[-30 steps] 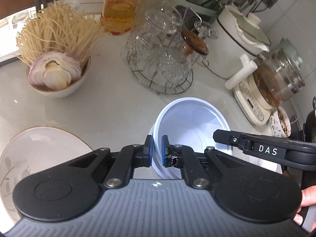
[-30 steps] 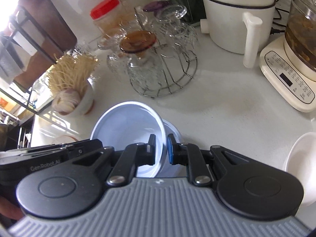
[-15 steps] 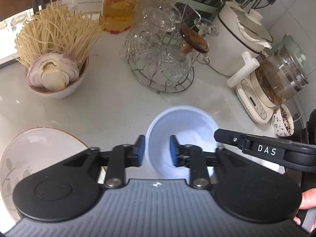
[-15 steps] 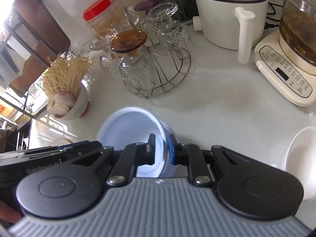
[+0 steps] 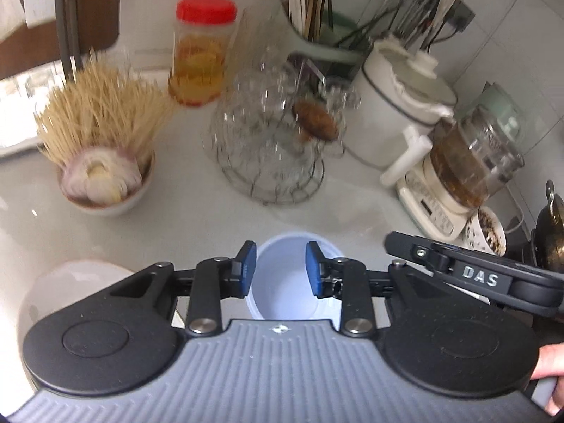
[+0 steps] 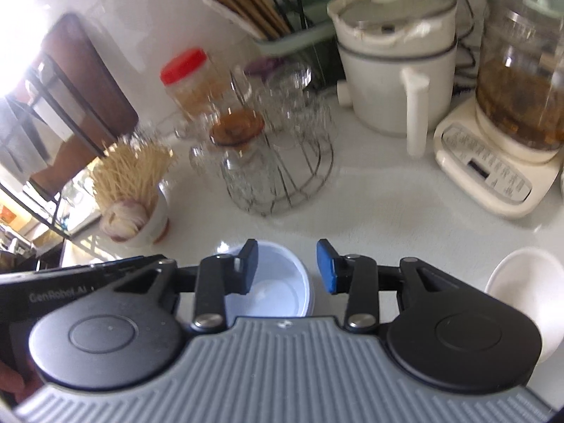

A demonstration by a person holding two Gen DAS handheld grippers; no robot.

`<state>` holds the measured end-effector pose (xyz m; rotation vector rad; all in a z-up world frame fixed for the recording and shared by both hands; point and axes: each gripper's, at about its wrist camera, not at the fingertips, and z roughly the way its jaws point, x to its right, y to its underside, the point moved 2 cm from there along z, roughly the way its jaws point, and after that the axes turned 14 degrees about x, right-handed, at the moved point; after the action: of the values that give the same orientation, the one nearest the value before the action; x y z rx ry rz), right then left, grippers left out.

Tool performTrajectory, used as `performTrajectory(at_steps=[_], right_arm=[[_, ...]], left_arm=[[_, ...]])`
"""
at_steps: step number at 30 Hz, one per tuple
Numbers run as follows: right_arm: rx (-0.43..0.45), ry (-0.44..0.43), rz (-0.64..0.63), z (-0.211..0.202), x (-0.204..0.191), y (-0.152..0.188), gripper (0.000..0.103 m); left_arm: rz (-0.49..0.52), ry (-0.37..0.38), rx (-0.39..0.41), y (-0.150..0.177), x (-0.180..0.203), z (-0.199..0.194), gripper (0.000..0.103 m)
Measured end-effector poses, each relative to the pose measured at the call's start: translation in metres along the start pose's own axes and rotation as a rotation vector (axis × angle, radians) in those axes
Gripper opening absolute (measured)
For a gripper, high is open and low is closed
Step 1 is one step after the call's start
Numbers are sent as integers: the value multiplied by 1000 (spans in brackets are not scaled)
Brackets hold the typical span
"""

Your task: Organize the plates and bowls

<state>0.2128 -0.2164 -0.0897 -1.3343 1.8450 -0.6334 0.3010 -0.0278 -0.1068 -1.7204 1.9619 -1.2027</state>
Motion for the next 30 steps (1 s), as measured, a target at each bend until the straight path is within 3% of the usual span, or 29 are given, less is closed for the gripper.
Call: performTrajectory(at_steps=[15,30], right_arm=[[219,40,-33,-75,-4,-24,40],[289,175,-8,-129,15,-19,40]], left_arm=[[115,91,131,-25,42,-62,35],[202,215,105,-22,88,-71,35]])
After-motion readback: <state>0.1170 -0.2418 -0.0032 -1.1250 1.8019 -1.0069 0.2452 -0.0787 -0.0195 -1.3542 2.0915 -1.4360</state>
